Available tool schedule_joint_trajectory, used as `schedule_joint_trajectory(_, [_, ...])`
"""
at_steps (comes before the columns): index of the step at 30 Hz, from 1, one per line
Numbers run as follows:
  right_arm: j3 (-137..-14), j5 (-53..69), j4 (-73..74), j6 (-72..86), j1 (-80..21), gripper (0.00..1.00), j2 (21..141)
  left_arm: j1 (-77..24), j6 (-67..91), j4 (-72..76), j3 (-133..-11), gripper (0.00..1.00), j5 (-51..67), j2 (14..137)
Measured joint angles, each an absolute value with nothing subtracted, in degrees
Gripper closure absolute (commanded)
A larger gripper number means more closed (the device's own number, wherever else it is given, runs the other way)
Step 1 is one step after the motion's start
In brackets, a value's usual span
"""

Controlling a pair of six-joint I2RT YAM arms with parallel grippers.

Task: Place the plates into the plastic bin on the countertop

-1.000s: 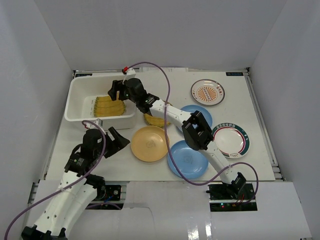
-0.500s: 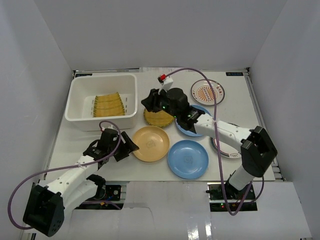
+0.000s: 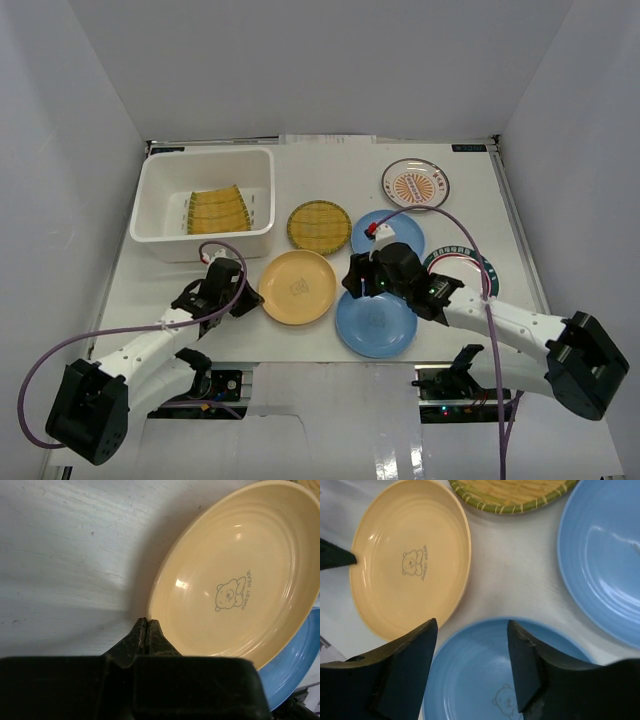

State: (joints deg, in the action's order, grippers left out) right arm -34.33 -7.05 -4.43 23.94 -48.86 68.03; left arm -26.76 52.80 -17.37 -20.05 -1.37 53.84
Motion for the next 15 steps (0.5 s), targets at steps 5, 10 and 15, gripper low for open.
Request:
schedule_joint_trajectory(5, [-31.8, -6.7, 2.8, 24.0, -51.0, 0.28, 58.4, -26.9, 51.2, -20.2, -20.1, 1.0, -2.0, 50.4])
schedule_joint_trajectory(10, [-31.6, -8.1, 7.6, 24.8, -58.7, 0.29, 56.6, -27.0, 49.1, -29.8, -26.5, 1.0, 1.0, 41.4])
schedule_joint_trajectory(15, [-27.4, -10.0, 9.0, 28.0, -63.6, 0.32, 54.9, -27.1, 47.3, -35.4, -47.1, 1.0, 2.3, 38.9])
